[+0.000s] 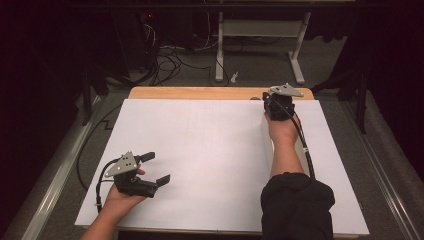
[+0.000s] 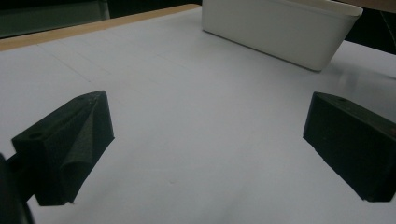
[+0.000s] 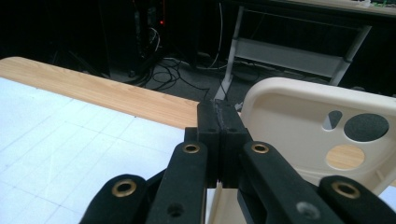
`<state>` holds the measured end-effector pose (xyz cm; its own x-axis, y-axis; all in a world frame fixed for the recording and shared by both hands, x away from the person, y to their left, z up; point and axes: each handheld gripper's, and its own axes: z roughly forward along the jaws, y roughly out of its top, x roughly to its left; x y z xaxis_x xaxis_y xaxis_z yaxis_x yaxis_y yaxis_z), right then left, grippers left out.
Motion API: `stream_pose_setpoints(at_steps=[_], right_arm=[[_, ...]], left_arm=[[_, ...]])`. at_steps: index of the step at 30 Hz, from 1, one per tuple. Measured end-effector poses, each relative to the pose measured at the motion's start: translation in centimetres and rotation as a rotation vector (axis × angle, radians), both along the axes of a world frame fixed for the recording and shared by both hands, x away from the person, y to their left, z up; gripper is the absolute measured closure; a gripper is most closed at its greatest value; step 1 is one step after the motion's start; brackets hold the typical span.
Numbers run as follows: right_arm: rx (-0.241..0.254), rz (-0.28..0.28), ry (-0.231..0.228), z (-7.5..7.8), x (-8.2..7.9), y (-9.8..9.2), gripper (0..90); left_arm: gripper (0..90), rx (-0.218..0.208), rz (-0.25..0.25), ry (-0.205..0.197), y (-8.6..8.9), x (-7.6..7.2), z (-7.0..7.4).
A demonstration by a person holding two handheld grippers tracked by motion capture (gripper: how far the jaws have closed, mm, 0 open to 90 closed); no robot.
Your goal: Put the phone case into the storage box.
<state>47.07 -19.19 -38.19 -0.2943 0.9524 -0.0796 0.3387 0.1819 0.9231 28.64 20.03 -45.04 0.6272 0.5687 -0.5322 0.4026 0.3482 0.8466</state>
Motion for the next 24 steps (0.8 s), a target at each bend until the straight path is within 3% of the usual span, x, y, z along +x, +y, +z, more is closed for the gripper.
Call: stream_pose_setpoints(at_steps=[24], right_arm=[[0.043,0.015,-0.009,0.7,-1.9,-0.9,90.0]], left_arm=[[2.6,0.011,-0.002,0.006,-0.4,0.3,-0.2]])
